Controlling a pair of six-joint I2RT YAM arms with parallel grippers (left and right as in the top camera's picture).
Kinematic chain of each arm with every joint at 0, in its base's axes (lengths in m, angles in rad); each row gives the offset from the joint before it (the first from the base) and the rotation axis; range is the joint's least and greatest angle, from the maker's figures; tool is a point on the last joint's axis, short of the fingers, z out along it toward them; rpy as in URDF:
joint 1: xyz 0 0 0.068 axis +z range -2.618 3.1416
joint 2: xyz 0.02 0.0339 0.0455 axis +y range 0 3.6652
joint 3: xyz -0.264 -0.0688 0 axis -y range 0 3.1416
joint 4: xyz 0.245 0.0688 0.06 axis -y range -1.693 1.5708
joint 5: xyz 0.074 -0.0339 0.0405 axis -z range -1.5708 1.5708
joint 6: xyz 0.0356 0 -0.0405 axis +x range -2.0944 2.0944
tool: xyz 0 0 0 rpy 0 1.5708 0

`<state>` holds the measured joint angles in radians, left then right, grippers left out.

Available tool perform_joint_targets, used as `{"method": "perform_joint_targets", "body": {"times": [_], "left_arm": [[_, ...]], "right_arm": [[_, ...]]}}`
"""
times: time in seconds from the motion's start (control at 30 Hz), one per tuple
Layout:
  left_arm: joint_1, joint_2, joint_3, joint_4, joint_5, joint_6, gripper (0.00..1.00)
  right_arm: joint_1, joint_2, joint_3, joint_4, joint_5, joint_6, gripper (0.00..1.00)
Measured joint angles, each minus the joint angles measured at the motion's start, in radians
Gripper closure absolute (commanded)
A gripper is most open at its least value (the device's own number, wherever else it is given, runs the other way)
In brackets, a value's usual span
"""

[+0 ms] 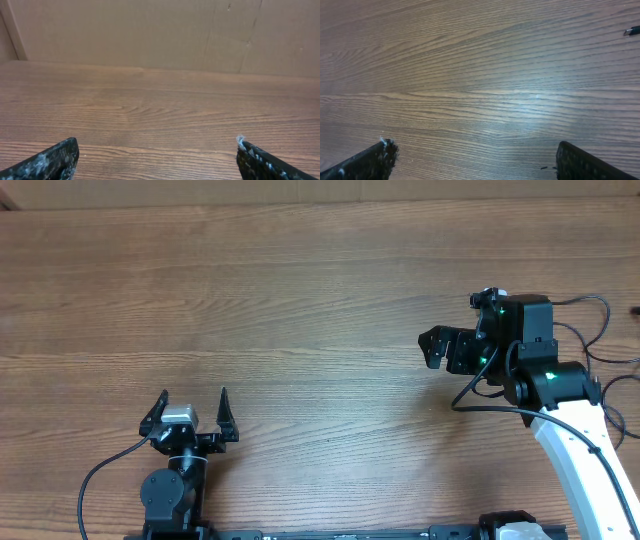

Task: Untangle cables

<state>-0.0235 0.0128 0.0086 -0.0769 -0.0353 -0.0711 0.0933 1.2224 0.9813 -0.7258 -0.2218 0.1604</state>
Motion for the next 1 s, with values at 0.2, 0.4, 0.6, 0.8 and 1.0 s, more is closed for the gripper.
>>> {"method": "perform_joint_targets", "body": {"times": [0.2,0.4,0.6,0.8,1.0], "left_arm": [[0.000,0.000,0.000,0.000,0.000,0.000,0.00],[0.000,0.000,0.000,0.000,0.000,0.000,0.00],[0.000,0.000,0.000,0.000,0.000,0.000,0.00],[0.000,0.000,0.000,0.000,0.000,0.000,0.00],[0.000,0.000,0.000,0.000,0.000,0.000,0.00]], "right_arm": [[0.000,0.000,0.000,-0.005,0.001,0.000,0.00],[0.000,0.000,-0.006,0.087,0.126,-0.005,0.00],[0.000,-0.093,-0.171,0.373,0.182,-0.005,0.00],[0.000,-0.256,-0.528,0.875,0.181,-0.007,0.00],[0.000,-0.432,-0.777,1.208,0.177,-0.004,0.00]]}}
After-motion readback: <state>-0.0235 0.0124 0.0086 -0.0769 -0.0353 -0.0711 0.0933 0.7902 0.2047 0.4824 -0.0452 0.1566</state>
